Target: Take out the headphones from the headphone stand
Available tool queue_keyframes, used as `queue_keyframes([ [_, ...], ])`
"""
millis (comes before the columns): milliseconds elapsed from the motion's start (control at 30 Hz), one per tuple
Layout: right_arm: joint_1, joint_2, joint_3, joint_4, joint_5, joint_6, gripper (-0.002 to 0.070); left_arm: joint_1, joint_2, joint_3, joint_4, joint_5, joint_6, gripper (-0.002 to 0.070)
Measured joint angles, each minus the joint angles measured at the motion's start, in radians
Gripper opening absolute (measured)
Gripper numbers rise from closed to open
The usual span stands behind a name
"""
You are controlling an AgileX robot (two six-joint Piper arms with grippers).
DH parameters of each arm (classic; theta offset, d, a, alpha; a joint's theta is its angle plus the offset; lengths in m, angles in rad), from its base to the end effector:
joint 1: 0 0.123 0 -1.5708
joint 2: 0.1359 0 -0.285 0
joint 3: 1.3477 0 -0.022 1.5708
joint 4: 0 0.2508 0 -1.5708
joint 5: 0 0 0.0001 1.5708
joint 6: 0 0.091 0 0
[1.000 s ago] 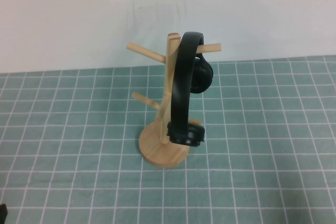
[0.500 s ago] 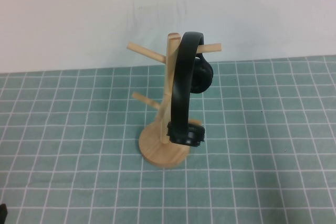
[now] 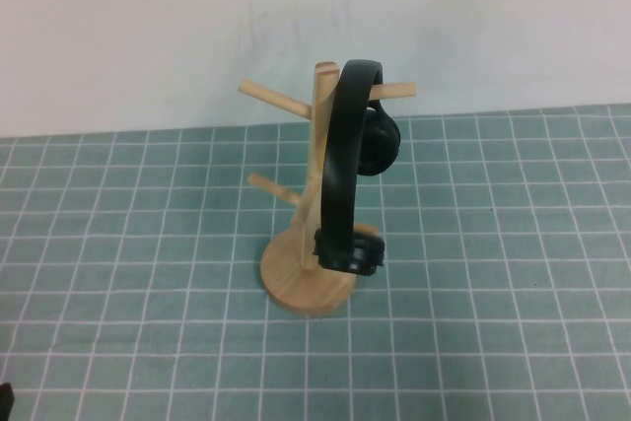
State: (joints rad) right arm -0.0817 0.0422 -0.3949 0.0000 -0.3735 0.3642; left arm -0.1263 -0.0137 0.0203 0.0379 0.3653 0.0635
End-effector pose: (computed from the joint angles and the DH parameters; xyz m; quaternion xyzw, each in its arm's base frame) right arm -0.0003 0.0000 0.3663 0.0817 0.3606 0.1308 0.9199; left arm 0.0524 -0.0054 0.1742 0.0859 0.7956 -0.0028 0.5997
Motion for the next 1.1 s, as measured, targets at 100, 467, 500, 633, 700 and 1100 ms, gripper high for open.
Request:
queue_keyframes([
  [100, 0.000, 0.108, -0.151, 0.000, 0.251, 0.013, -0.0009, 0.000, 0.000, 0.000, 0.000, 0.000, 0.000, -0.0006],
  [467, 0.000, 0.510, -0.272, 0.019, 0.778, -0.064, -0.0009, 0.000, 0.000, 0.000, 0.000, 0.000, 0.000, -0.0006],
  [500, 0.000, 0.529, -0.272, 0.028, 0.783, -0.068, -0.0009, 0.000, 0.000, 0.000, 0.000, 0.000, 0.000, -0.0006],
  [633, 0.000, 0.599, -0.272, 0.120, 0.792, -0.081, -0.0009, 0.000, 0.000, 0.000, 0.000, 0.000, 0.000, -0.0006],
  [700, 0.000, 0.641, -0.268, 0.185, 0.836, -0.085, -0.0009, 0.000, 0.000, 0.000, 0.000, 0.000, 0.000, -0.0006],
  [1100, 0.120, 1.028, -0.255, 1.083, 1.160, -0.965, -0.0009, 0.000, 0.000, 0.000, 0.000, 0.000, 0.000, -0.0006],
])
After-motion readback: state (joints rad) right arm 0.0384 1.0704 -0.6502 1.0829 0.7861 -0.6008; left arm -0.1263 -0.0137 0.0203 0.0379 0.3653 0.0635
